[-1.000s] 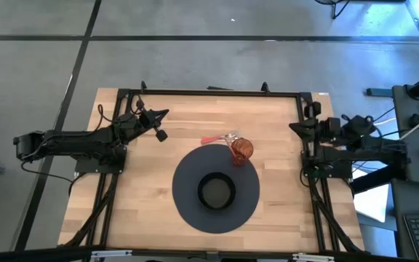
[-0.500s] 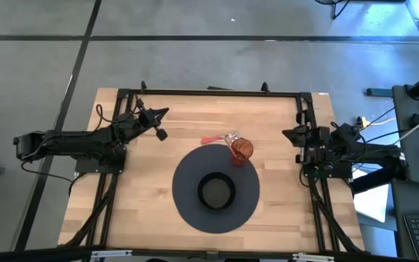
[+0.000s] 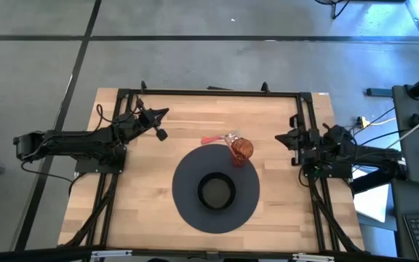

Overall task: Pick & Place Utensil
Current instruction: Put the pink fork into the black bowl on the blue mat

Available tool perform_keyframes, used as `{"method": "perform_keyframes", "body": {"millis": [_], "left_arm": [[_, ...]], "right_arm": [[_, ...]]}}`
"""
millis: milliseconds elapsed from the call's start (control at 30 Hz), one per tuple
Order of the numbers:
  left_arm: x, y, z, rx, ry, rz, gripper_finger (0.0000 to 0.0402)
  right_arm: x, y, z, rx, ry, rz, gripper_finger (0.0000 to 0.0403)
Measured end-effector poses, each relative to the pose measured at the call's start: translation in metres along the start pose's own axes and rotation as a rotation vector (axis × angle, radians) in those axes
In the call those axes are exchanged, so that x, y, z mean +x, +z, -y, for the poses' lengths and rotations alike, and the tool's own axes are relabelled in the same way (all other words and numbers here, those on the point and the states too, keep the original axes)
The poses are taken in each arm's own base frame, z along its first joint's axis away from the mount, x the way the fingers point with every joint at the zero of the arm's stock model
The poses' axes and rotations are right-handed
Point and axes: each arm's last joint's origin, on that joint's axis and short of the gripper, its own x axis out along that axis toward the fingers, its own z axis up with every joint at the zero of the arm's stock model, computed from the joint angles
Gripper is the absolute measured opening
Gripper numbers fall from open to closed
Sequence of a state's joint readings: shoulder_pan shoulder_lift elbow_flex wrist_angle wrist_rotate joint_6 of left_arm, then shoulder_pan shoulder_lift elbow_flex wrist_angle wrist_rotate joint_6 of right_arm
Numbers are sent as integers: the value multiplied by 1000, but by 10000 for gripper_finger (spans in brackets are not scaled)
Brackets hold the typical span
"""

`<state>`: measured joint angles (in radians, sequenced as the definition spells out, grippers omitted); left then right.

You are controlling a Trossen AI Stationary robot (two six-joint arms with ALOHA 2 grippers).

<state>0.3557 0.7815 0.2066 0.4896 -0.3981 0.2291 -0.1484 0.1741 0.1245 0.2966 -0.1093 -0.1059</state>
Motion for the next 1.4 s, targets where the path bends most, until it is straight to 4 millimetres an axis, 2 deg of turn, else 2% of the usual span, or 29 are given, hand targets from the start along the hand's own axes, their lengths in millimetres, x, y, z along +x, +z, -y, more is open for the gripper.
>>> {"method": "perform_keyframes", "body": {"millis": [300,1400], "left_arm": [[0,1,0,14,2,8,2],[0,2,0,-28,3,15,4]], "right_arm": [[-2,-14,6,39,-67,-17,4],[-2,-16,6,56,-26,-31,4]]}}
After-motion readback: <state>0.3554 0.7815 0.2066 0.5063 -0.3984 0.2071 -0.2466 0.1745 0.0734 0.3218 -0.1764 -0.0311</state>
